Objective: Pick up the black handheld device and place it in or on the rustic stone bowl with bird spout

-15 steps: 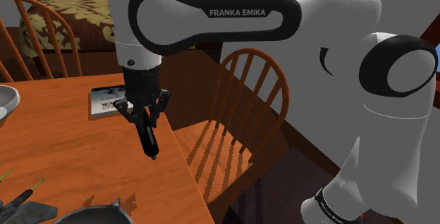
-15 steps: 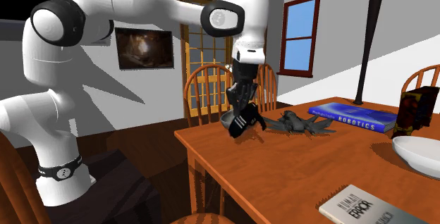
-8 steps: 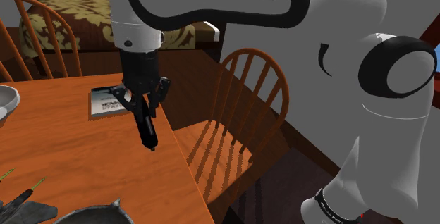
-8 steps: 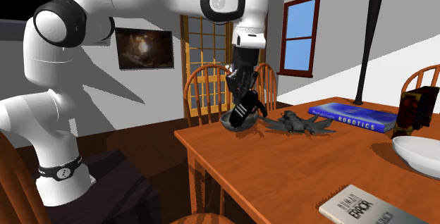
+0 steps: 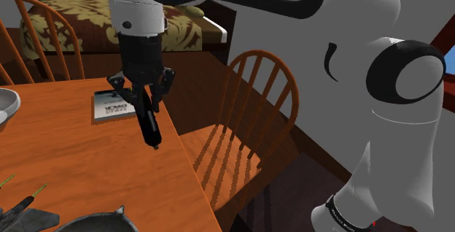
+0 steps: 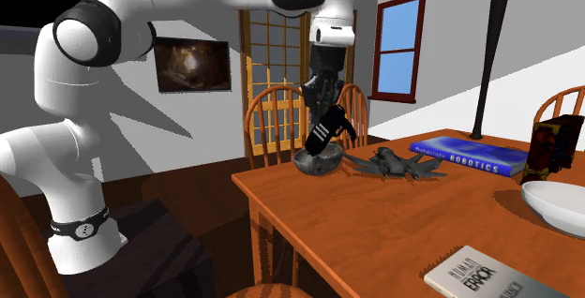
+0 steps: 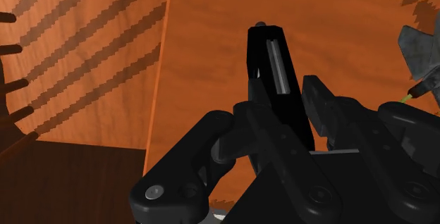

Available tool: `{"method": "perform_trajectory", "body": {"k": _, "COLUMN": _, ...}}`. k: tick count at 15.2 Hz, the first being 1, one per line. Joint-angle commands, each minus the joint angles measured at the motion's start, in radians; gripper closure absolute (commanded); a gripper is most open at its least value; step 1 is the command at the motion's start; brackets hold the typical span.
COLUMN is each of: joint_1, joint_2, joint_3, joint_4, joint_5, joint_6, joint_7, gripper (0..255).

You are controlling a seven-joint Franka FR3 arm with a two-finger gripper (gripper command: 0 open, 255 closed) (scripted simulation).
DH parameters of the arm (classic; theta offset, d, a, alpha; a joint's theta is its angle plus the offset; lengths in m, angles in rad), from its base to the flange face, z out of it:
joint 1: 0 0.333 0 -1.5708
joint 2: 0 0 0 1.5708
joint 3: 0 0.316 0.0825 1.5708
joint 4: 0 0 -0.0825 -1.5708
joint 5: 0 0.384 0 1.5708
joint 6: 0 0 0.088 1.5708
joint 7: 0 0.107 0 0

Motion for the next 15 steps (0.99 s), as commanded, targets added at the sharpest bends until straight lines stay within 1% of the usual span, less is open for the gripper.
{"method": "perform_trajectory", "body": {"k": 1, "joint_1": 0.023, "joint_2": -0.004, "joint_3": 0.009, "joint_4": 0.004, "joint_5": 0.001, "joint_6": -0.005, "joint_7": 0.031, "gripper": 255}}
{"method": "perform_trajectory", "body": {"k": 5, "joint_1": 0.092, "joint_2": 0.005, "joint_3": 0.029, "joint_4": 0.024, "joint_5": -0.006, "joint_6": -0.008, "joint_7": 0.116, "gripper": 255}}
{"method": "perform_trajectory", "body": {"k": 9, "joint_1": 0.174, "joint_2": 0.036, "joint_3": 0.046, "joint_4": 0.077, "joint_5": -0.023, "joint_6": -0.022, "joint_7": 0.202, "gripper": 255}}
{"method": "perform_trajectory", "body": {"k": 12, "joint_1": 0.246, "joint_2": 0.075, "joint_3": 0.056, "joint_4": 0.143, "joint_5": -0.044, "joint_6": -0.044, "joint_7": 0.268, "gripper": 255}}
{"method": "perform_trajectory", "body": {"k": 15, "joint_1": 0.333, "joint_2": 0.132, "joint_3": 0.058, "joint_4": 0.243, "joint_5": -0.072, "joint_6": -0.079, "joint_7": 0.331, "gripper": 255}}
